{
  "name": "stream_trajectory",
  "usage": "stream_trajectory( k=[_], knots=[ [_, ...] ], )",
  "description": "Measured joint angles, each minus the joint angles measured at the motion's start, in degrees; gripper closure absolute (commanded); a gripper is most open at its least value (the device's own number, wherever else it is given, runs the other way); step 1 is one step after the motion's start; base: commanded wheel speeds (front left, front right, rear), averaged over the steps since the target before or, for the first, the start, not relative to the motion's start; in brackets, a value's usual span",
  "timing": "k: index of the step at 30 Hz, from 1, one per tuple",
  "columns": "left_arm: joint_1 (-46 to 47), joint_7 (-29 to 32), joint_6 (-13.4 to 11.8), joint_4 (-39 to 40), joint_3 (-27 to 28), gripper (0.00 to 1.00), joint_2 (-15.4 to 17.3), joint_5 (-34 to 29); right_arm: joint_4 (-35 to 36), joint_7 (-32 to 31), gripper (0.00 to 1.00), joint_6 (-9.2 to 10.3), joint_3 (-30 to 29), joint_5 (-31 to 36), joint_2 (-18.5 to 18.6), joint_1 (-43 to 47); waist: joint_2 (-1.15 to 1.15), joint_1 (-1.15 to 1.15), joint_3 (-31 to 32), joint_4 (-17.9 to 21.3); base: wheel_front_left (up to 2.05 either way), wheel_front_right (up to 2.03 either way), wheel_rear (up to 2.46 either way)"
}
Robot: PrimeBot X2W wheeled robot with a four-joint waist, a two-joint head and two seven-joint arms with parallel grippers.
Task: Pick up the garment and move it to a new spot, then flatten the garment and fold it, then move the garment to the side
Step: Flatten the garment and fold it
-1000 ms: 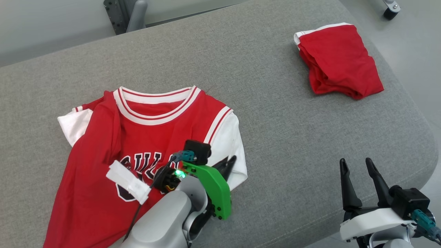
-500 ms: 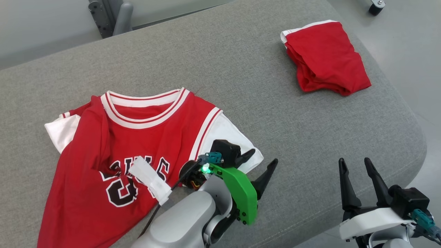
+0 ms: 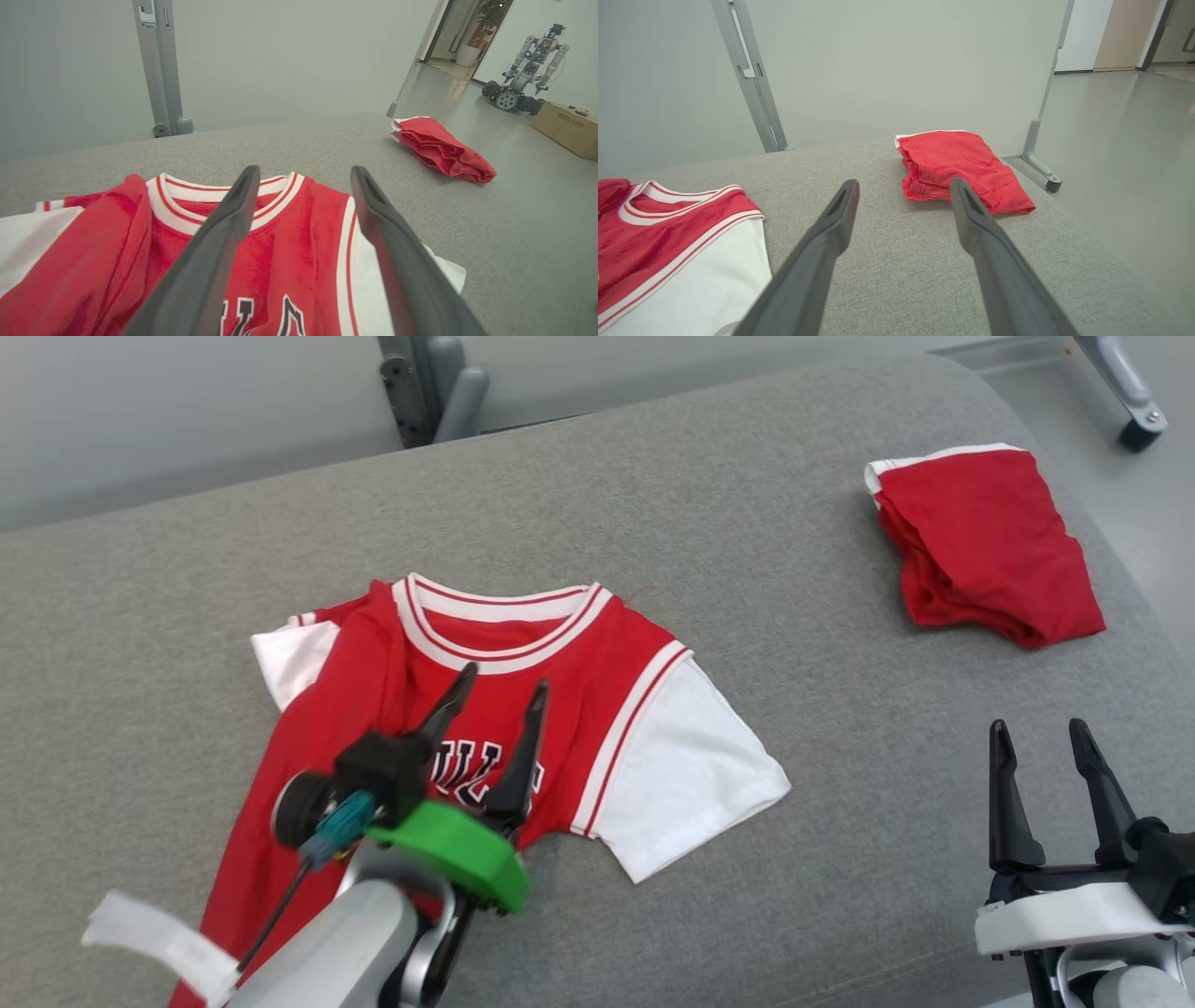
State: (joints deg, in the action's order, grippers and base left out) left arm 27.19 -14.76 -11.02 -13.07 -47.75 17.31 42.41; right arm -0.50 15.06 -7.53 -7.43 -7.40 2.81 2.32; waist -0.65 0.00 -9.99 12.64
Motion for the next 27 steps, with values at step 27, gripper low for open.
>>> stream_trajectory(
  k=[27],
  knots=[
    [-35.0,-0.4,12.5,6.0,36.0,0.00,-2.4,-18.4,-5.4,0.0,0.00,0.00,1.3,6.7,0.0,5.8,0.00,0.00,11.0,-18.2,0.00,0.00,0.00]
  ],
)
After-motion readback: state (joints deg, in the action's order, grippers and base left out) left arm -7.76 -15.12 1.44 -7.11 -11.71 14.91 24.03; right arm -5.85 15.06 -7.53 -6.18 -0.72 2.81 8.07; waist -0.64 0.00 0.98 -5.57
